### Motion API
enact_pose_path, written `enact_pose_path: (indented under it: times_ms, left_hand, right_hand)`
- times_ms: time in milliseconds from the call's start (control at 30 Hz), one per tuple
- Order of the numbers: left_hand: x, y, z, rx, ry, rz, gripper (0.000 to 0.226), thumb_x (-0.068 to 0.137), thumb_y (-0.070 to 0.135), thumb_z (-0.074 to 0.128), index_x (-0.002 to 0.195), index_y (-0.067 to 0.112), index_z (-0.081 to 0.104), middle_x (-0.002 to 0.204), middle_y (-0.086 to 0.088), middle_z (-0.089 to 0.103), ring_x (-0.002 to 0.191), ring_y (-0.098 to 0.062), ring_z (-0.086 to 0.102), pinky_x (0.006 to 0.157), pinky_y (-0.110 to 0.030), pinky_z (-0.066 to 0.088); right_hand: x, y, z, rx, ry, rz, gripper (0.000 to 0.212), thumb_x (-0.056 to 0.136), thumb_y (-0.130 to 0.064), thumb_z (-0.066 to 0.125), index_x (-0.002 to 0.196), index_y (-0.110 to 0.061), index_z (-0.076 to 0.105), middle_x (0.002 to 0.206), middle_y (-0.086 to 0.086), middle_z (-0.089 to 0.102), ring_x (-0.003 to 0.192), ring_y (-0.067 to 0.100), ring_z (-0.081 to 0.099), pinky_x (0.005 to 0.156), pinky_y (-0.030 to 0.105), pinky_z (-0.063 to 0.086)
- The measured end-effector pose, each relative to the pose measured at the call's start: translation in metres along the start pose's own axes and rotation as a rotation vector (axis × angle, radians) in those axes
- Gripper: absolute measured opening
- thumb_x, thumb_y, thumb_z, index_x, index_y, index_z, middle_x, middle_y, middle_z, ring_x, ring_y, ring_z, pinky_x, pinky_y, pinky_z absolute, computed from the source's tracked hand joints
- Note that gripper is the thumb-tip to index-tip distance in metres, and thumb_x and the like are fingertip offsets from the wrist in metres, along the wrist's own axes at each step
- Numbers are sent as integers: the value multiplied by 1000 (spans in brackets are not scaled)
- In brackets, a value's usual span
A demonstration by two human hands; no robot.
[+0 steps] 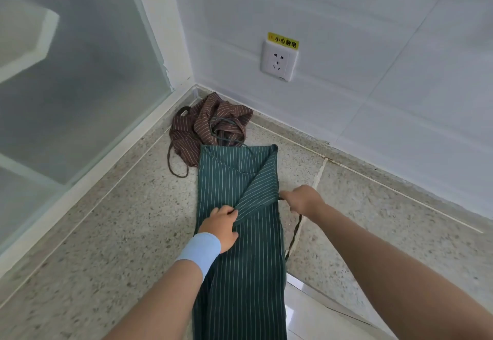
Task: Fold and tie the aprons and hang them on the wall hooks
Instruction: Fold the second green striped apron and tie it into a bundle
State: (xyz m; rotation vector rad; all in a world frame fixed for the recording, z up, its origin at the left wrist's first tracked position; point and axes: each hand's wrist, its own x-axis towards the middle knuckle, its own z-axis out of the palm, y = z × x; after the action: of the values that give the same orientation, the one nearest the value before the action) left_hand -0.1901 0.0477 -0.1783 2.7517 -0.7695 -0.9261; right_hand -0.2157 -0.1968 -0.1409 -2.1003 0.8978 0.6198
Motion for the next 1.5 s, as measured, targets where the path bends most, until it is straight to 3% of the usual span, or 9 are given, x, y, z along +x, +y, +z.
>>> enact_pose_path:
  times_ms: [167, 333, 500, 667, 767, 833, 967, 1167, 1500]
  left_hand:
    - [-9, 29, -36, -768, 313, -151, 23, 96, 44, 51, 103, 24, 60, 114, 0, 57, 99, -17, 60, 88, -36, 51]
    - [-19, 35, -79, -1564, -157, -60, 37, 100, 49, 47, 124, 22, 57, 109, -9, 69, 86, -25, 70, 88, -40, 55]
    - [-10, -45, -102, -999, 78, -317, 24, 95, 33, 60, 83, 12, 63, 72, -1, 60, 48, -15, 42, 55, -26, 38]
    - [4, -108, -112, -245, 261, -643, 18, 90, 18, 52, 102, 12, 64, 105, -11, 65, 92, -31, 61, 78, -34, 52]
    - [9, -88, -103, -132, 375, -484, 44, 92, 17, 53, 136, 19, 49, 139, -11, 47, 126, -32, 43, 104, -44, 41]
    - [14, -61, -96, -150, 506, -159, 43, 95, 16, 52, 137, 21, 51, 141, -5, 50, 128, -27, 44, 109, -42, 40]
    - [30, -22, -65, 95, 308, 210, 48, 100, 31, 47, 147, 30, 39, 159, 3, 27, 146, -20, 21, 119, -40, 22]
    - [17, -61, -21, 353, -12, 22, 67, 103, 47, 34, 156, 34, -6, 162, -3, -21, 149, -25, -18, 122, -49, -4]
    - [-62, -31, 49, 252, 290, 258, 47, 91, 41, 53, 134, 24, 52, 144, -2, 48, 132, -25, 46, 109, -43, 41]
  right_hand:
    - [-29, -51, -11, 262, -336, -166, 26, 101, -25, 48, 86, -10, 62, 63, 3, 61, 50, 16, 51, 48, 25, 31]
    - [-41, -102, 14, 194, -465, -418, 43, 91, 1, 48, 123, -20, 67, 107, 2, 74, 83, 23, 65, 67, 29, 52]
    - [-29, -112, 15, 190, -292, -406, 38, 97, -2, 42, 122, -18, 66, 116, -1, 70, 88, 19, 62, 55, 24, 46]
    - [-11, -91, 33, -54, -196, -384, 36, 102, -6, 38, 121, -19, 67, 96, 5, 69, 36, 2, 44, 39, 20, 37]
    - [0, -75, 41, -233, 128, -426, 43, 95, -6, 45, 127, -27, 63, 131, 7, 57, 99, 15, 63, 83, 33, 54]
    - [9, -65, 47, -394, 277, -427, 51, 94, -10, 48, 141, -28, 51, 150, 8, 40, 135, 29, 38, 111, 45, 37]
    - [23, -49, 55, -613, 130, -368, 67, 100, -33, 44, 158, -30, 12, 165, 12, 2, 151, 34, 7, 119, 52, 21]
    - [38, -18, 50, -946, 23, -394, 71, 105, -51, 26, 156, -27, -17, 163, 13, -23, 151, 31, -16, 123, 54, 4]
    - [-32, 40, 111, -961, 201, -965, 62, 101, -46, 31, 157, -22, 21, 165, 13, 6, 153, 33, 4, 121, 55, 12]
